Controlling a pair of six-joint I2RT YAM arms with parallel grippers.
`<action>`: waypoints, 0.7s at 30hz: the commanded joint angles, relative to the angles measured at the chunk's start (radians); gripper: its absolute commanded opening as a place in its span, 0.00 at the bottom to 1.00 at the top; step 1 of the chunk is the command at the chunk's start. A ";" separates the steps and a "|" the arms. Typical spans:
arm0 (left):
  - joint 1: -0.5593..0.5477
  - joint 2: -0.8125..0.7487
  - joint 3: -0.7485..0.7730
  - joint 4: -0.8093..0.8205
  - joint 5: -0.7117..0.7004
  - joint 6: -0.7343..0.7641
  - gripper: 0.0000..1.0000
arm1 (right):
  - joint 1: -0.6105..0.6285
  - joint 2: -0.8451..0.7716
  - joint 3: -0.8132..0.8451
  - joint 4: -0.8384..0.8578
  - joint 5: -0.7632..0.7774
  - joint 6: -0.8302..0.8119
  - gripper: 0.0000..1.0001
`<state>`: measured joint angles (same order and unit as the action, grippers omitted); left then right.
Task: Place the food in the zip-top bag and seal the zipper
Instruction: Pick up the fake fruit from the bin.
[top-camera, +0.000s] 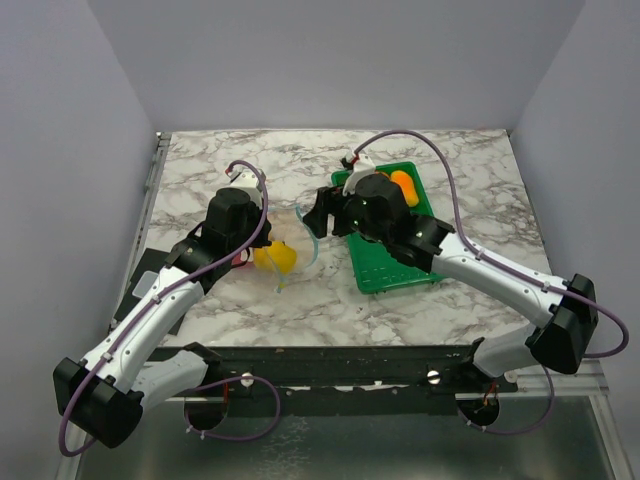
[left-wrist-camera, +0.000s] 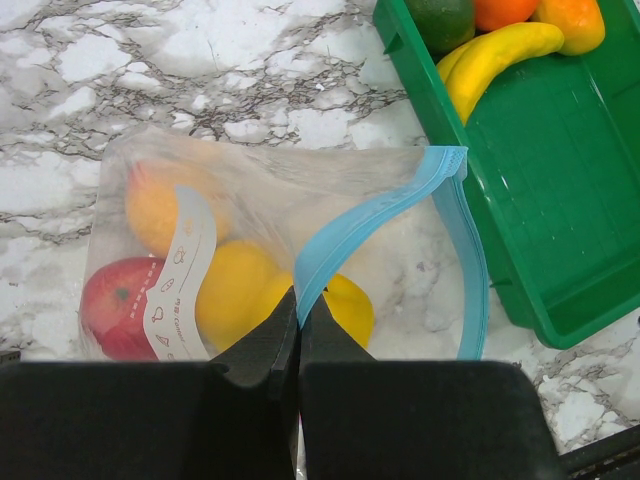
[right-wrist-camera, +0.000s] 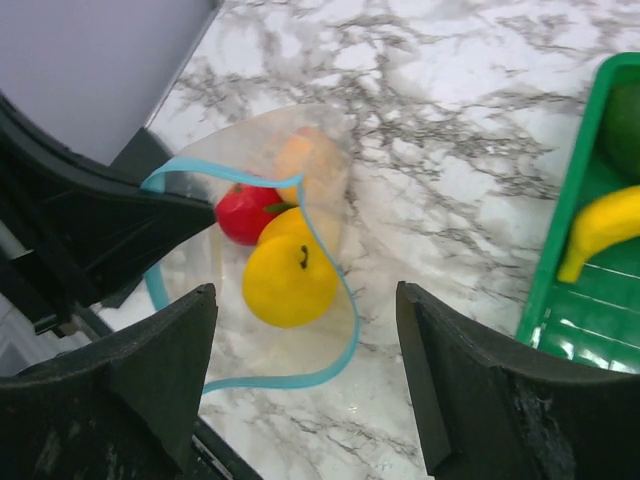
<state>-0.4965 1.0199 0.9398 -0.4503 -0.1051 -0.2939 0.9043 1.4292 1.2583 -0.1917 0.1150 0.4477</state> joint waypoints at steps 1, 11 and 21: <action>0.007 0.002 -0.012 0.013 -0.007 0.007 0.00 | 0.008 -0.032 -0.015 -0.083 0.213 -0.001 0.77; 0.007 0.005 -0.013 0.013 -0.005 0.008 0.00 | -0.010 0.000 0.023 -0.210 0.514 -0.081 0.77; 0.007 0.012 -0.013 0.013 -0.004 0.008 0.00 | -0.143 0.113 0.081 -0.206 0.500 -0.152 0.76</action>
<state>-0.4965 1.0298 0.9398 -0.4500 -0.1051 -0.2939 0.8070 1.4845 1.2877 -0.3695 0.5961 0.3389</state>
